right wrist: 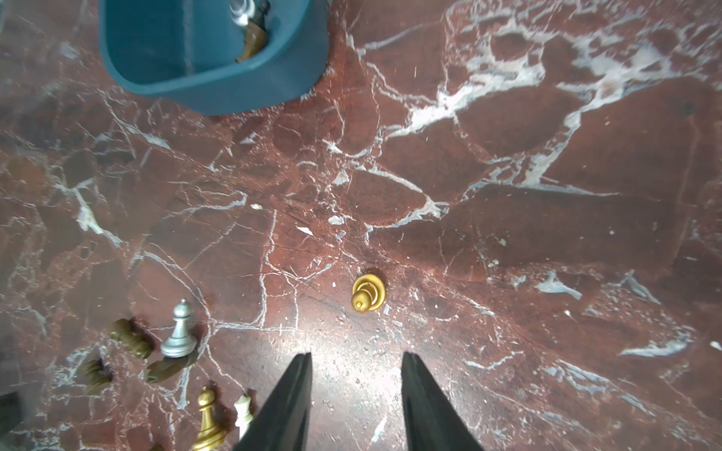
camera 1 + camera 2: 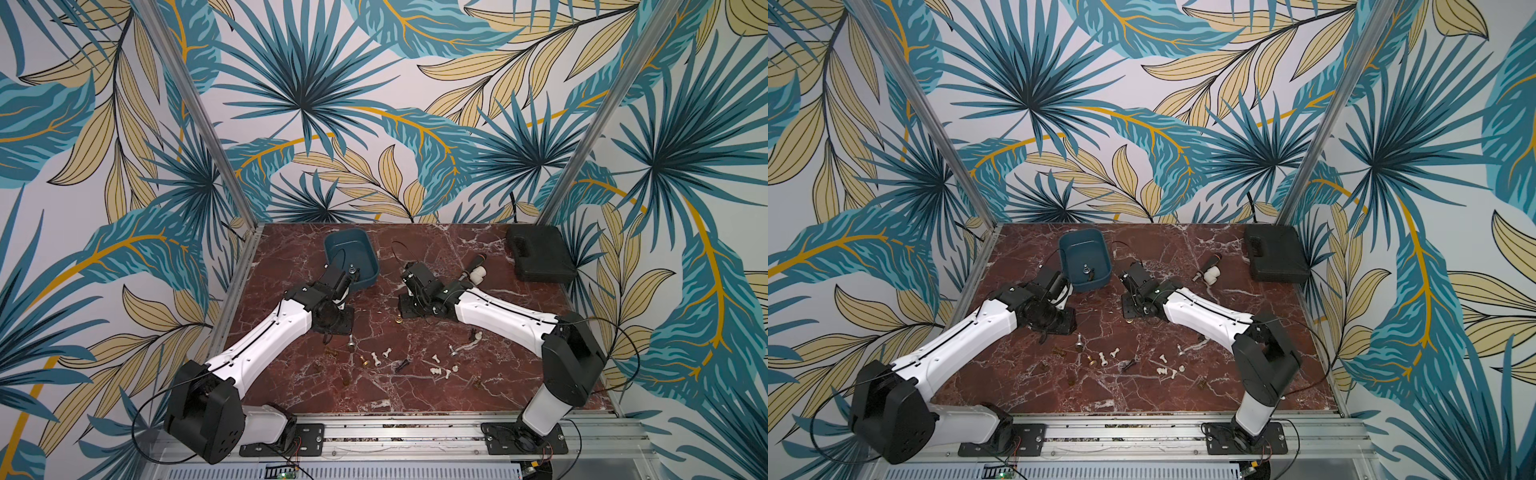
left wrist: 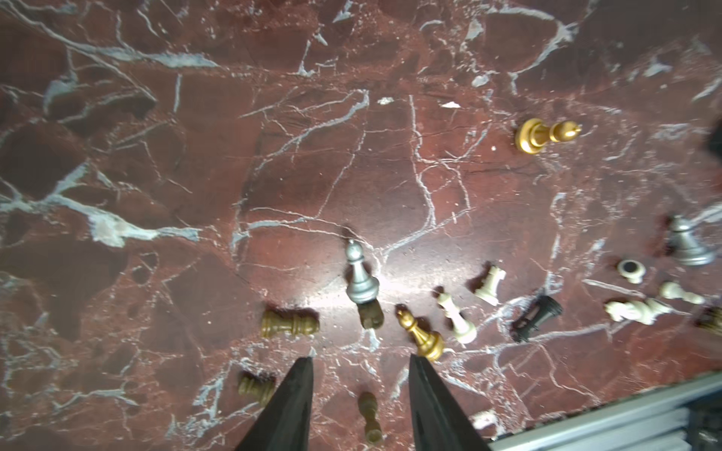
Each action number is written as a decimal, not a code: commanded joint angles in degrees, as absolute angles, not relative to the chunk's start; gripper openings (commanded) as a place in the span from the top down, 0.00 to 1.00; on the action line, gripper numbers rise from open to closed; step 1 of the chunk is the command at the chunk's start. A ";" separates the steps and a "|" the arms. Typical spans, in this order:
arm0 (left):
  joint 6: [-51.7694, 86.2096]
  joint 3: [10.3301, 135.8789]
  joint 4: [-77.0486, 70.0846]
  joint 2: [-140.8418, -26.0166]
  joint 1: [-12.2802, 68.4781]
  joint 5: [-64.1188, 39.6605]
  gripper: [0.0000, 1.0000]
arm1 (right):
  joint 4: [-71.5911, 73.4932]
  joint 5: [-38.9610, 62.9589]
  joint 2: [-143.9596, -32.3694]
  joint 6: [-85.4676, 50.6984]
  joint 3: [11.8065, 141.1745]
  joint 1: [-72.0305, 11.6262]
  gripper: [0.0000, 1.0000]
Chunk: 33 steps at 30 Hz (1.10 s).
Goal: Put the chess pieces into the storage box
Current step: Pick up the chess piece at the center of the board.
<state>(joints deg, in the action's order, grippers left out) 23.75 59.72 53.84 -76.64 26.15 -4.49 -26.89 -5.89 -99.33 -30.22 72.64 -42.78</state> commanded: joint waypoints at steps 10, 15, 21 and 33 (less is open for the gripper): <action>22.90 59.93 51.95 -80.11 26.17 -4.08 0.57 | -30.23 -6.15 -107.57 -29.17 76.98 -43.68 0.66; 22.39 60.47 52.51 -79.68 26.19 -1.85 0.57 | -30.76 -6.13 -110.09 -28.96 78.37 -43.68 0.67; 21.95 60.56 53.07 -79.08 26.15 0.31 0.57 | -31.16 -6.60 -112.54 -28.89 80.12 -43.69 0.72; 18.99 64.83 56.68 -77.05 25.38 7.29 0.58 | -34.29 -8.60 -112.25 -27.41 82.41 -43.71 0.91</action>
